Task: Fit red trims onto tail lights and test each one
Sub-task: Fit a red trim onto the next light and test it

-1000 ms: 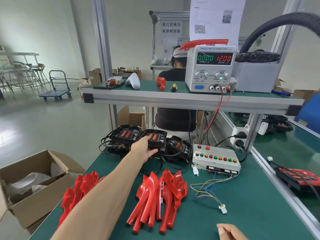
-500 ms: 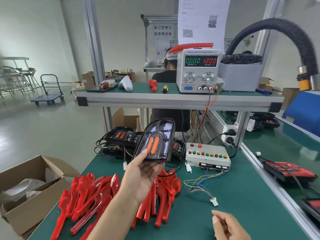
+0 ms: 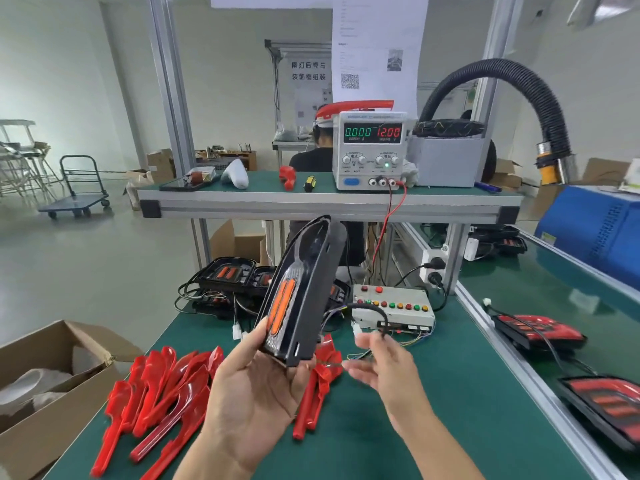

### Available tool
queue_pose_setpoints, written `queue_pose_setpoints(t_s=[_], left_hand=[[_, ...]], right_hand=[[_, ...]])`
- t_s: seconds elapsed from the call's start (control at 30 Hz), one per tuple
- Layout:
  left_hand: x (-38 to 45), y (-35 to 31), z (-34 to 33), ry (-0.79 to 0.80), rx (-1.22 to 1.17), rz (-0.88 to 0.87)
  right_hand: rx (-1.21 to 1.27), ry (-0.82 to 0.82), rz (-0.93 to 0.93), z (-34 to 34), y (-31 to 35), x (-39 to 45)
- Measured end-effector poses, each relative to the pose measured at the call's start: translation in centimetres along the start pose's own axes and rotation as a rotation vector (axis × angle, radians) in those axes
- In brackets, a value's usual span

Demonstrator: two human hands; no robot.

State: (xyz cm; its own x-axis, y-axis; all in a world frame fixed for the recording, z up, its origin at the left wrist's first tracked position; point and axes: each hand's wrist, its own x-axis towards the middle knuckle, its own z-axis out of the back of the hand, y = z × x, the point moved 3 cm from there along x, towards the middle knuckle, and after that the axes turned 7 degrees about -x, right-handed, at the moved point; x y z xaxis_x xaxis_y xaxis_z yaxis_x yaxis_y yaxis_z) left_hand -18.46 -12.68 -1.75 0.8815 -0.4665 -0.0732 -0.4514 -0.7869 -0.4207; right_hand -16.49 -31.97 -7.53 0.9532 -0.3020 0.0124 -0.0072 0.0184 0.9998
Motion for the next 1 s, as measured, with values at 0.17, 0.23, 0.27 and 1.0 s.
queue_pose_setpoints(t_s=[0.17, 0.23, 0.27, 1.0], left_hand=[[-0.5, 1.1, 1.9, -0.069, 0.149, -0.110], [-0.4, 2.7, 2.9, -0.080, 0.198, -0.130], [-0.3, 3.9, 3.3, -0.078, 0.226, -0.125], [3.0, 15.9, 8.6, -0.159, 0.605, 0.265]], right_hand=[[0.095, -0.171, 0.158, 4.9, 1.7, -1.7], [0.084, -0.197, 0.217, 7.2, 1.6, -3.5], [0.090, -0.228, 0.222, 8.1, 1.1, -4.2], [-0.057, -0.325, -0.123, 8.9, -8.1, -5.9]])
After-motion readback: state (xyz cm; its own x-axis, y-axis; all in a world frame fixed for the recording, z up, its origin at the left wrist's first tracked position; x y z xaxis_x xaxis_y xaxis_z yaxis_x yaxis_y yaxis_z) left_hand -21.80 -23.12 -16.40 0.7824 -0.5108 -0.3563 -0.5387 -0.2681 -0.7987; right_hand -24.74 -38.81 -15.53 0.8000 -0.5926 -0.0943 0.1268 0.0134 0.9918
